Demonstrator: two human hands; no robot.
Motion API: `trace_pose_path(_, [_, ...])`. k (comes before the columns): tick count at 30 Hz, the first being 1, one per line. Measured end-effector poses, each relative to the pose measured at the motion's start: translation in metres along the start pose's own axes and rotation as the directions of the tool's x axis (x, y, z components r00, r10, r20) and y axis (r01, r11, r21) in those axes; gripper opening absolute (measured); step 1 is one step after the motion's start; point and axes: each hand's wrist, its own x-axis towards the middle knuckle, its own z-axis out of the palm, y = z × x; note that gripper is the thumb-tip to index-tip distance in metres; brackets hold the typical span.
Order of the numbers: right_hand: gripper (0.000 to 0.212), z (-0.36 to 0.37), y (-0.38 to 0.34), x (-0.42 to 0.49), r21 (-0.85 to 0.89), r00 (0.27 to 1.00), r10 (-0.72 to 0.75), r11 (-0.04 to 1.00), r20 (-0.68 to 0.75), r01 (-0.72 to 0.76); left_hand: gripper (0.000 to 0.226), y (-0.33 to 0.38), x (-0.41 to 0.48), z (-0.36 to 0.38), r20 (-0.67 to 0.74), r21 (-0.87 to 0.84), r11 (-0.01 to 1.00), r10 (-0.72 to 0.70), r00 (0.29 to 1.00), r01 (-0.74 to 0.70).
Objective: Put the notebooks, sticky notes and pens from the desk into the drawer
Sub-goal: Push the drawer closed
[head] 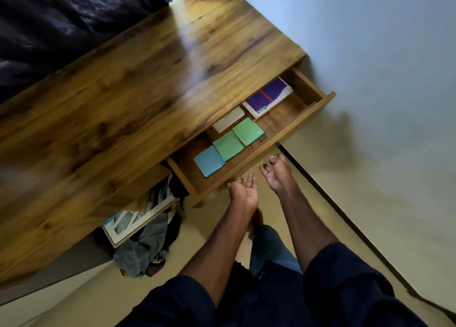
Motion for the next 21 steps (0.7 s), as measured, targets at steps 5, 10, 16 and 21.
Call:
trace_pose_path(5, [0.068, 0.054, -0.02, 0.052, -0.047, 0.996, 0.088, 0.995, -0.011, -0.088, 0.06, 0.048, 0.031, 0.044, 0.004, -0.385, 0.922, 0.056, 0.998, -0.05])
trace_pose_path(10, [0.068, 0.095, -0.044, 0.083, -0.06, 0.989, 0.148, 0.987, 0.02, -0.147, 0.052, 0.071, 0.047, 0.074, -0.007, -0.492, 0.861, 0.146, 0.989, -0.13])
trace_pose_path(16, [0.06, 0.148, -0.063, 0.099, -0.101, 0.99, 0.139, 0.986, 0.021, -0.136, 0.047, 0.11, 0.049, 0.106, -0.067, -0.656, 0.739, 0.144, 0.987, -0.152])
trace_pose_path(21, [0.054, 0.185, -0.077, 0.098, -0.15, 0.99, 0.142, 0.978, -0.018, -0.143, 0.056, 0.149, 0.068, 0.121, -0.05, -0.748, 0.657, 0.082, 0.995, -0.092])
